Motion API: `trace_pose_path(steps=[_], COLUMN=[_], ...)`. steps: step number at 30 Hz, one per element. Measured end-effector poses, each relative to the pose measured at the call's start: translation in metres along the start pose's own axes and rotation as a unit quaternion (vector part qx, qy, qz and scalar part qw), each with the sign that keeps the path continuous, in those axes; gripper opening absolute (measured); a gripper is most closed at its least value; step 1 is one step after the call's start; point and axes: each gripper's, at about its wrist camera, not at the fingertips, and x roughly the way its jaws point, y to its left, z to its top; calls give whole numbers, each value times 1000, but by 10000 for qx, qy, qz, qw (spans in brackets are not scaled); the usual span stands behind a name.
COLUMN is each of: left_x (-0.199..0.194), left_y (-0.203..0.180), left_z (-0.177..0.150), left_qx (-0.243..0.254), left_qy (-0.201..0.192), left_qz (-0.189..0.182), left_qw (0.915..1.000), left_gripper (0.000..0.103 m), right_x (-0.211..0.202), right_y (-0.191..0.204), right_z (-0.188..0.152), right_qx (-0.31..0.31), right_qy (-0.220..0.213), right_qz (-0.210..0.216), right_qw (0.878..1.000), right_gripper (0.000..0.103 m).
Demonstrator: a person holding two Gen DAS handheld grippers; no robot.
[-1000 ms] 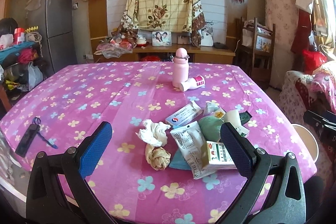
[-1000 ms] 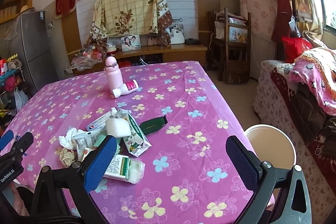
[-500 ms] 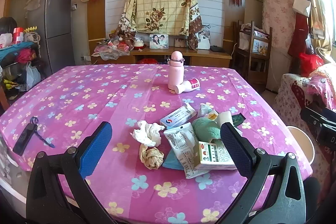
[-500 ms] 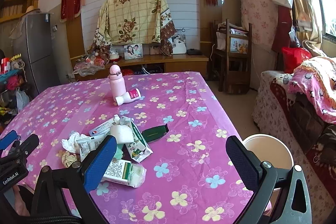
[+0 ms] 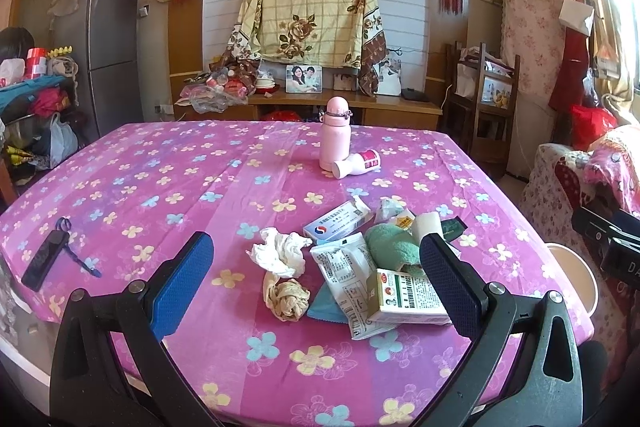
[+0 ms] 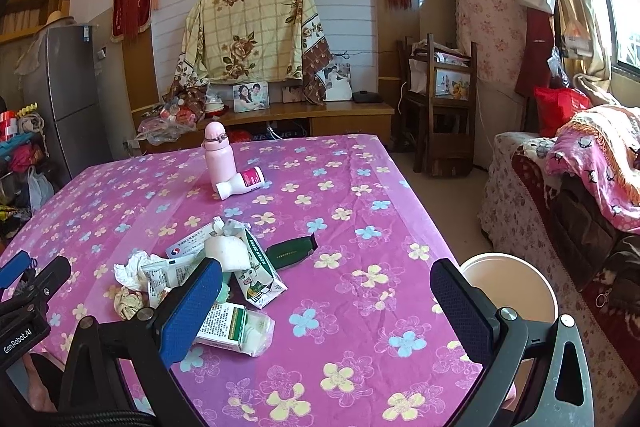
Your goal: Collect trash
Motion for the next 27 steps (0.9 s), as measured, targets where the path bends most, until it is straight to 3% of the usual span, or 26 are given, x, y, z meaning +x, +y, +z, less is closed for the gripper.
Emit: trace_pose_path(steps=[27], left_x=[5], left_y=[-4], left_z=[-5], left_qx=[6], left_qy=[93], left_qz=[12], left_qw=[10000], left_gripper=[102], right_x=[9], right_y=[-1], right_z=[-5], right_qx=[54], right_qy=[186], right_qz=[14], right_qw=[9998], right_gripper=[103])
